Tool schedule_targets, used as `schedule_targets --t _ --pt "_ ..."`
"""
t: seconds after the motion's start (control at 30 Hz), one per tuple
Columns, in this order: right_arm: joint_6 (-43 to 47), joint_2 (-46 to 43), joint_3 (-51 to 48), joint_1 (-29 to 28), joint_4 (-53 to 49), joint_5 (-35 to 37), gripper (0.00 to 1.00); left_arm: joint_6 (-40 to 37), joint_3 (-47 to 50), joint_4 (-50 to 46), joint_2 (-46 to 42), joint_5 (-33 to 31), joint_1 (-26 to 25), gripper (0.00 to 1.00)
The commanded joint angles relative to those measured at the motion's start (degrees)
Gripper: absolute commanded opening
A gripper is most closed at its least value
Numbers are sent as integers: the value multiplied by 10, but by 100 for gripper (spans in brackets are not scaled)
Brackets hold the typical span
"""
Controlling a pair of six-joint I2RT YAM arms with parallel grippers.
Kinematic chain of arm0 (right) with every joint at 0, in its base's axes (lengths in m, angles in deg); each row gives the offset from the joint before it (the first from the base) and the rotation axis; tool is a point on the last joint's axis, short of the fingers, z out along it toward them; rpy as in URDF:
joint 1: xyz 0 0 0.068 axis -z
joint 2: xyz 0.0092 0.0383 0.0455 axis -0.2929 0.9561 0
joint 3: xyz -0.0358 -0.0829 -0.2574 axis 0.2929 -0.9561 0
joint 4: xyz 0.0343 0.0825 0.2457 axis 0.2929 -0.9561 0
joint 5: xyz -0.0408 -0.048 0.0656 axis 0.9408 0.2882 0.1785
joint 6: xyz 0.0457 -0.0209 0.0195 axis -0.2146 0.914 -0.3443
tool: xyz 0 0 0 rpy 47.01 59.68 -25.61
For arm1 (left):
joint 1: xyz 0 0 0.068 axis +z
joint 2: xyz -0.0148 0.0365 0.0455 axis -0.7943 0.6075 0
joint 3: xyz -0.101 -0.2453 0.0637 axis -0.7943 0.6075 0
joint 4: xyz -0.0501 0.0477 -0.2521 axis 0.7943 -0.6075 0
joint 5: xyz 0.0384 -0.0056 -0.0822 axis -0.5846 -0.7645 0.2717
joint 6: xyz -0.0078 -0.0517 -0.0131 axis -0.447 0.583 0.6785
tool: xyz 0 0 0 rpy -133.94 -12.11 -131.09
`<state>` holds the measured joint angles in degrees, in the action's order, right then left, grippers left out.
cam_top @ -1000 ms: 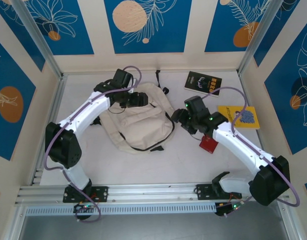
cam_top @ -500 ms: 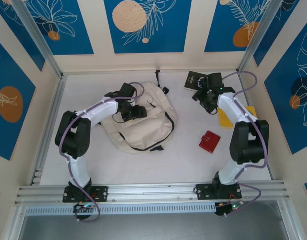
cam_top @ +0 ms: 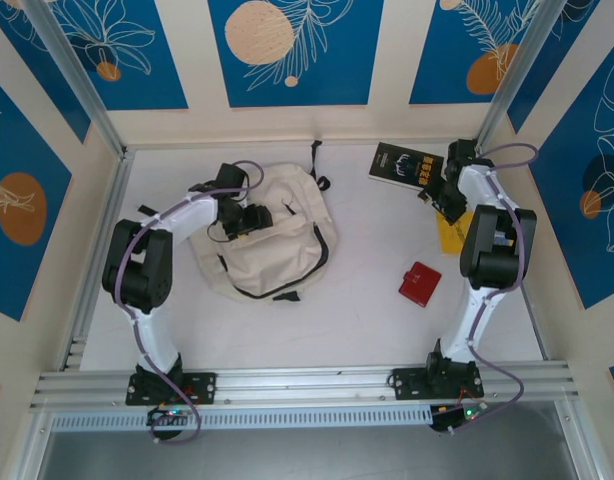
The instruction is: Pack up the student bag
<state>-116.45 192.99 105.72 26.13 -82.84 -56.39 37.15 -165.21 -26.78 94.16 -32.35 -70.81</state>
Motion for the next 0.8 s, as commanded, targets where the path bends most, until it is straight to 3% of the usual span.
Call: schedule_targets --t 0.0,0.13,0.3,0.5,0.63,0.77 --pt "32 38 44 5 -61 44 76 1 12 -15 -38 -12 9 71" --pt "32 73 83 9 -73 61 89 13 10 -19 -73 8 10 73" --pt "7 112 130 17 -106 86 90 12 9 -33 -98 14 9 76" --pt "-29 140 165 17 -154 139 84 3 8 -49 -107 2 10 81" --pt "-33 149 171 17 -175 141 79 -1 14 -50 -119 -8 10 93" --pt "-24 144 155 17 -176 110 64 -4 20 -47 -134 -15 10 99"
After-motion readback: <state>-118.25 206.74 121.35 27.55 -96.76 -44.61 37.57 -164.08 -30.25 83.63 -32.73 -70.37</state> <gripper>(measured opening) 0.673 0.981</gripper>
